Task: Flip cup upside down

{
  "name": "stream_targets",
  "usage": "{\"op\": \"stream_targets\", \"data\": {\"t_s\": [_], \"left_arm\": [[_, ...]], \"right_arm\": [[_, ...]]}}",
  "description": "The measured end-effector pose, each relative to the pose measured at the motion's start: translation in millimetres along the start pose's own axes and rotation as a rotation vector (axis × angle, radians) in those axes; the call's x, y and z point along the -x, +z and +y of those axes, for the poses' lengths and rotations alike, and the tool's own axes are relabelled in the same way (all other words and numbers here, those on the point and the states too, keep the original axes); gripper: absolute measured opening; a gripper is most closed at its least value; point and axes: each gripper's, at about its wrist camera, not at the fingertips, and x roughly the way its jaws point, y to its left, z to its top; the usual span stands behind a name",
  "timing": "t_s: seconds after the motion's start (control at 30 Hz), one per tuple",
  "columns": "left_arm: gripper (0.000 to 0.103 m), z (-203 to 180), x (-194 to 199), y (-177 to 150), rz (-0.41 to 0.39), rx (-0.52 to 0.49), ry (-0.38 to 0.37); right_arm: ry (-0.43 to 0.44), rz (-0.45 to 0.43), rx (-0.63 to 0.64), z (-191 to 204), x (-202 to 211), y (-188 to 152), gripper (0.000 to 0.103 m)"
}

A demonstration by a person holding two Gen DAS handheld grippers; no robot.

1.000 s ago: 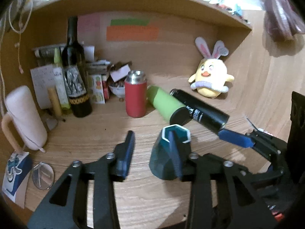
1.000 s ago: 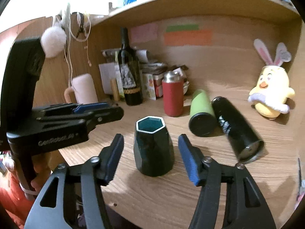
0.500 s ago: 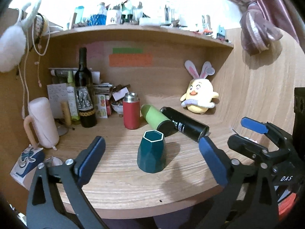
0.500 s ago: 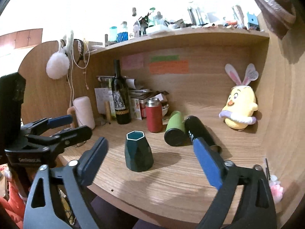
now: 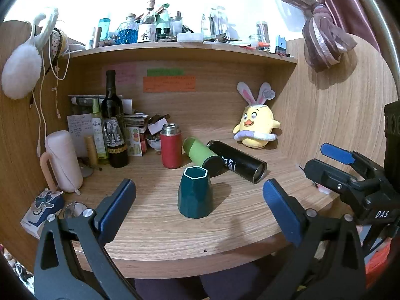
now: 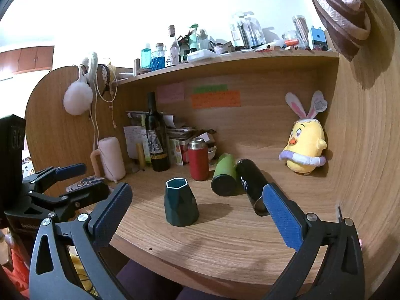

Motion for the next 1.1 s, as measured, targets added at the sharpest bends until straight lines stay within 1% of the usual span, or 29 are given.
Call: {"op": "stream_targets", "data": {"t_s": [1.1], "left_arm": [[0.103, -4.3, 3.1, -1.0, -0.006, -0.012, -0.002]], "right_arm": [[0.001, -0.016, 0.002, 4.5, 6.2, 2.3, 0.103]]}}
